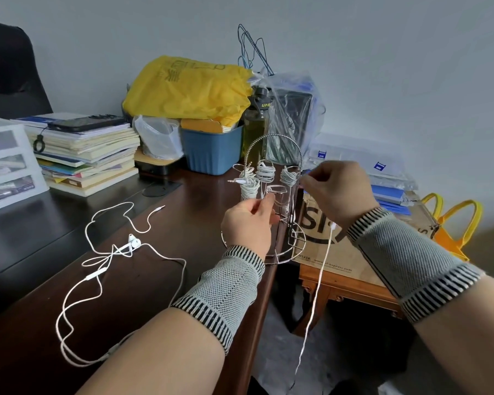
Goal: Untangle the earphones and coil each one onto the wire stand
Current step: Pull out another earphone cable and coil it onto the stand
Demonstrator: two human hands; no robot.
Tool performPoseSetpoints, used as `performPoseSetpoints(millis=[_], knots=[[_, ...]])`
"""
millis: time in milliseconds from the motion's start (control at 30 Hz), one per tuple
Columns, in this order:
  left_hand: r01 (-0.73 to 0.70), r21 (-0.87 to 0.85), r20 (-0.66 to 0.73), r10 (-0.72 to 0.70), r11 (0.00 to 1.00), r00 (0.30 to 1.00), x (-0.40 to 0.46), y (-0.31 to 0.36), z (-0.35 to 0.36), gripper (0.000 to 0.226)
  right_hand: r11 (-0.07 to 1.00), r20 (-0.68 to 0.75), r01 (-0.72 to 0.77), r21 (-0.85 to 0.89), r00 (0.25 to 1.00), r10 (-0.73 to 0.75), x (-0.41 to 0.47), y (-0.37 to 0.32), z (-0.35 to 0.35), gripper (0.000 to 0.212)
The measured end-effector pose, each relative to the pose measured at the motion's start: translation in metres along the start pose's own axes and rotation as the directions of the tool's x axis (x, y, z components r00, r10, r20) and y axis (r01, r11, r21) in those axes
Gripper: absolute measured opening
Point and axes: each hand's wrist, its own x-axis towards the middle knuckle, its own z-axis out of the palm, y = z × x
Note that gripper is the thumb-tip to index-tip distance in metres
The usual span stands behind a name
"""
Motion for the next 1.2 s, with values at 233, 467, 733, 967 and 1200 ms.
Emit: performPoseSetpoints(millis=[233, 467, 733, 967, 1200], knots=[[0.050, -0.039, 0.028, -0.049, 0.998, 0.998, 0.001, -0.001, 0.001, 0.026, 0.940, 0.193, 0.065, -0.335, 0.981, 0.001, 0.041, -0.039, 0.020, 0.012], [0.027, 0.032, 0.016, -0.027, 0.999, 1.000, 0.002, -0.003, -0.002, 0.029, 0.846, 0.358, 0.302, -0.439, 0.923, -0.143, 0.031, -0.065, 0.028, 0.017], [-0.024, 0.101, -0.018, 0.026, 0.995, 1.000, 0.005, -0.007, -0.001, 0.029, 0.717, 0.331, 0.537, -0.445, 0.842, -0.426, -0.023, -0.045, 0.020, 0.022], [-0.058, 0.062, 0.016, 0.057, 0.996, 0.998, 0.003, -0.010, -0.004, 0.015, 0.991, 0.191, 0.117, -0.070, 0.976, -0.102, -0.029, 0.014, 0.010, 0.015], [-0.010, -0.026, 0.034, 0.011, 1.000, 0.999, -0.006, -0.001, -0.006, 0.012, 0.919, 0.311, -0.340, 0.201, 0.911, 0.270, -0.025, 0.046, 0.004, 0.020]])
